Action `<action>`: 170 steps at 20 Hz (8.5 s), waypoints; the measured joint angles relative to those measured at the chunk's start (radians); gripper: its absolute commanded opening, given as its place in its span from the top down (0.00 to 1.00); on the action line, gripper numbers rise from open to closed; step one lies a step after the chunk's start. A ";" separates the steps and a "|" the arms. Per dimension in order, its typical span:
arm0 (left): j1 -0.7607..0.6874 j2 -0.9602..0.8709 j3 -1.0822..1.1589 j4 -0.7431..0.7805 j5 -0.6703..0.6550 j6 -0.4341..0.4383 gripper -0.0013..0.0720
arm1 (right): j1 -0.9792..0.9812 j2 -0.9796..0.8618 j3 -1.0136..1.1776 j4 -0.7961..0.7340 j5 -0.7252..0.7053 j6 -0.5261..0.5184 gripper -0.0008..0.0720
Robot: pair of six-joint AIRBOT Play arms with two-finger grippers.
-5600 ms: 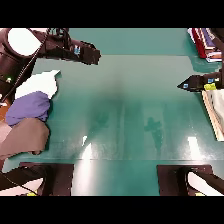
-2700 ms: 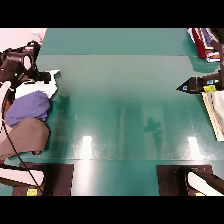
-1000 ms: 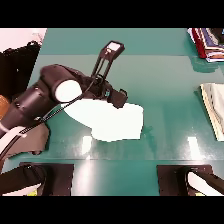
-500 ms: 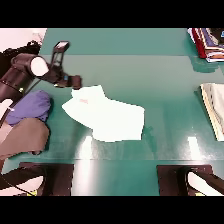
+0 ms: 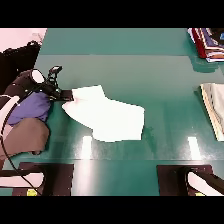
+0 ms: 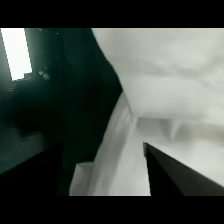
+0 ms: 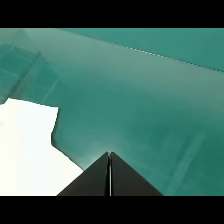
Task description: Fold the shirts.
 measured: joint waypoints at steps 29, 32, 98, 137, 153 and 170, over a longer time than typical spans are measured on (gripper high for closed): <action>0.009 0.105 0.243 0.014 -0.219 0.035 0.95 | 0.378 -0.277 -0.864 0.241 -0.252 -0.034 0.80; 0.009 0.105 0.243 0.014 -0.233 0.034 0.95 | 0.404 -0.306 -0.819 0.246 -0.263 -0.047 0.97; 0.010 0.552 -0.147 0.019 -0.175 0.020 0.95 | 0.332 -0.239 -0.758 -0.113 -0.235 0.049 0.97; 0.009 -0.190 0.591 -0.061 -0.151 -0.005 0.93 | 0.032 -0.406 -0.332 -0.281 -0.130 0.202 0.81; 0.147 0.007 0.250 -0.042 -0.388 0.002 0.15 | -0.024 -0.224 -0.367 -0.285 -0.061 0.143 0.33; 0.055 0.413 -0.576 -0.266 -0.032 0.002 0.95 | -0.131 0.132 -0.688 -0.286 -0.091 0.116 0.33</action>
